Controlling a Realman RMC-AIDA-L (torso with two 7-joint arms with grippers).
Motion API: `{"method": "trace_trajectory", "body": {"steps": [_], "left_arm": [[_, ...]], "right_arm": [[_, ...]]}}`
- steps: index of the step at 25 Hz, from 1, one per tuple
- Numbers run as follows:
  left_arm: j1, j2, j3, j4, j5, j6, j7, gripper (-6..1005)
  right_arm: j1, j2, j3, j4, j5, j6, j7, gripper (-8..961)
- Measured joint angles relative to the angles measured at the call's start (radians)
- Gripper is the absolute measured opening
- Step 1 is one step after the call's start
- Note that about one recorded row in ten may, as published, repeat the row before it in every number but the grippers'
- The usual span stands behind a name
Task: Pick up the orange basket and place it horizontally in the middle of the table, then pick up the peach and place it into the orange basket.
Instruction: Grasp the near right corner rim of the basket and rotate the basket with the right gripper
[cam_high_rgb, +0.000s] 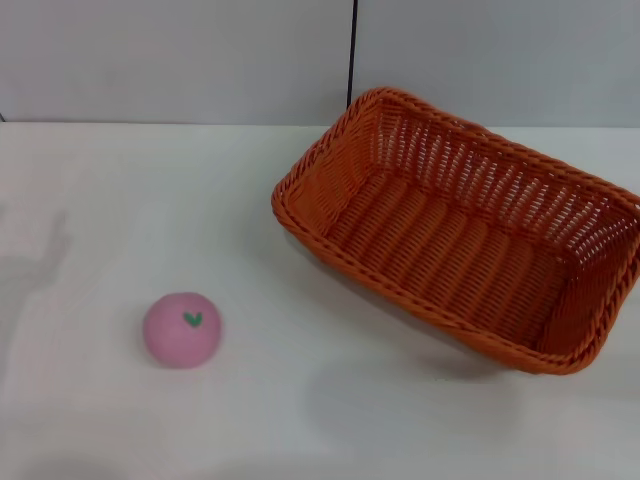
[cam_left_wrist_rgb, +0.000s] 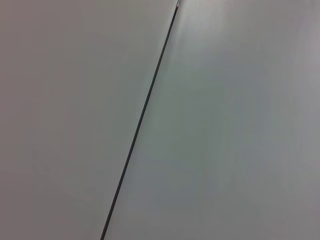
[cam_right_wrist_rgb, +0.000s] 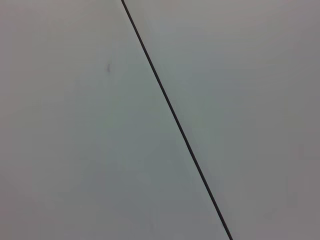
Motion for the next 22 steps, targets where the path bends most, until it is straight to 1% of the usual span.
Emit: {"method": "trace_trajectory", "body": {"steps": [22], "left_arm": [[0.0, -0.001, 0.0, 0.0, 0.0, 0.0, -0.009, 811]], "right_arm": [[0.002, -0.003, -0.011, 0.0, -0.009, 0.0, 0.007, 521]]}}
